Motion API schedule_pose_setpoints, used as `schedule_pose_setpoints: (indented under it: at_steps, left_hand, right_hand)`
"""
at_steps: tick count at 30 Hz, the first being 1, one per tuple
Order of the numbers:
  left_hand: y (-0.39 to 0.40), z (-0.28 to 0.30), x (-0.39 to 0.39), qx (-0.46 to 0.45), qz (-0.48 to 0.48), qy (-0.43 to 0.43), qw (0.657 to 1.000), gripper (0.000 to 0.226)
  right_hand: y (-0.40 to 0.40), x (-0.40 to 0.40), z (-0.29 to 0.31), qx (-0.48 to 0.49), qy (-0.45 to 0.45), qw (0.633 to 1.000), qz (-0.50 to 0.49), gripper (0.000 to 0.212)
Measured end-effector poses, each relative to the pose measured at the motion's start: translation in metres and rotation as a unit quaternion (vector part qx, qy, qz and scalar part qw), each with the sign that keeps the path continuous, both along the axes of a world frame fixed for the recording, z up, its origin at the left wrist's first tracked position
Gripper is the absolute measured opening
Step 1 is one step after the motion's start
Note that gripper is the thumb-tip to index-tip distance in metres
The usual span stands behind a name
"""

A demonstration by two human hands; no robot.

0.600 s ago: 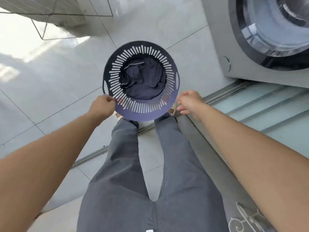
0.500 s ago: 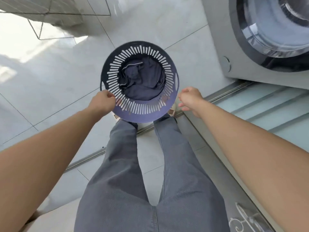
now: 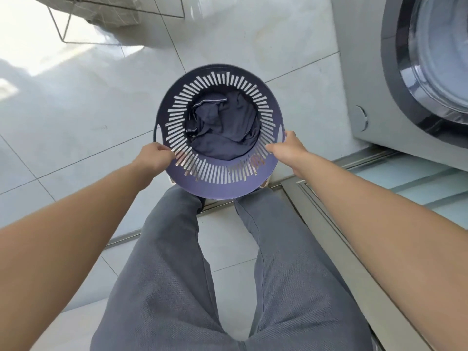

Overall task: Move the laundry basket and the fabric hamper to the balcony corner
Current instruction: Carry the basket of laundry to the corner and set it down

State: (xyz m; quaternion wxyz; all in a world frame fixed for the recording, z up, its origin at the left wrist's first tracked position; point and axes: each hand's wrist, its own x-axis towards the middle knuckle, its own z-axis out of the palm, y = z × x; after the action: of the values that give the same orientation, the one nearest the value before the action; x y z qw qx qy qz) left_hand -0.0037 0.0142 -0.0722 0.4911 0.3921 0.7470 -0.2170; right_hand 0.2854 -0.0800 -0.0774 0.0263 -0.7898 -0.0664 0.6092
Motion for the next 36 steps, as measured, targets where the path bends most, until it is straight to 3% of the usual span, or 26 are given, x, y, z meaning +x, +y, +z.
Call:
schedule_pose_setpoints:
  at_steps: [6, 10, 11, 14, 19, 24, 28, 32, 36]
  left_hand:
    - [-0.007, 0.002, -0.021, -0.005, 0.145, -0.083, 0.986, 0.029]
    - [-0.004, 0.0, -0.037, -0.013, 0.208, -0.124, 0.97, 0.034]
    - [-0.003, -0.003, -0.037, -0.007, 0.207, -0.131, 0.97, 0.032]
    - [-0.008, -0.013, -0.033, 0.012, 0.213, -0.151, 0.965, 0.027]
    - [-0.029, -0.004, -0.037, -0.005, 0.246, -0.138, 0.959, 0.015]
    - [-0.043, 0.043, -0.064, 0.027, 0.258, -0.147, 0.955, 0.022]
    - [-0.047, 0.092, -0.087, 0.05, 0.296, -0.139, 0.944, 0.019]
    - [-0.059, 0.135, -0.104, 0.043, 0.3, -0.11, 0.947, 0.01]
    - [-0.067, 0.198, -0.127, 0.07, 0.32, -0.105, 0.939, 0.003]
  right_hand:
    - [-0.004, 0.008, 0.007, -0.025, 0.062, 0.992, -0.11, 0.055]
    - [-0.003, 0.009, 0.004, -0.032, 0.081, 0.99, -0.108, 0.02]
    - [-0.004, 0.008, 0.001, -0.029, 0.072, 0.991, -0.107, 0.019]
    - [-0.01, 0.001, -0.011, -0.015, 0.026, 0.993, -0.114, 0.046]
    - [-0.034, -0.007, 0.001, -0.034, 0.016, 0.99, -0.133, 0.046]
    - [-0.05, -0.015, 0.05, -0.041, 0.034, 0.99, -0.128, 0.029]
    - [-0.047, -0.031, 0.1, -0.036, 0.047, 0.994, -0.093, 0.031]
    - [-0.044, -0.05, 0.143, -0.031, 0.047, 0.997, -0.046, 0.007]
    - [-0.033, -0.071, 0.194, -0.014, 0.049, 0.999, -0.013, 0.013]
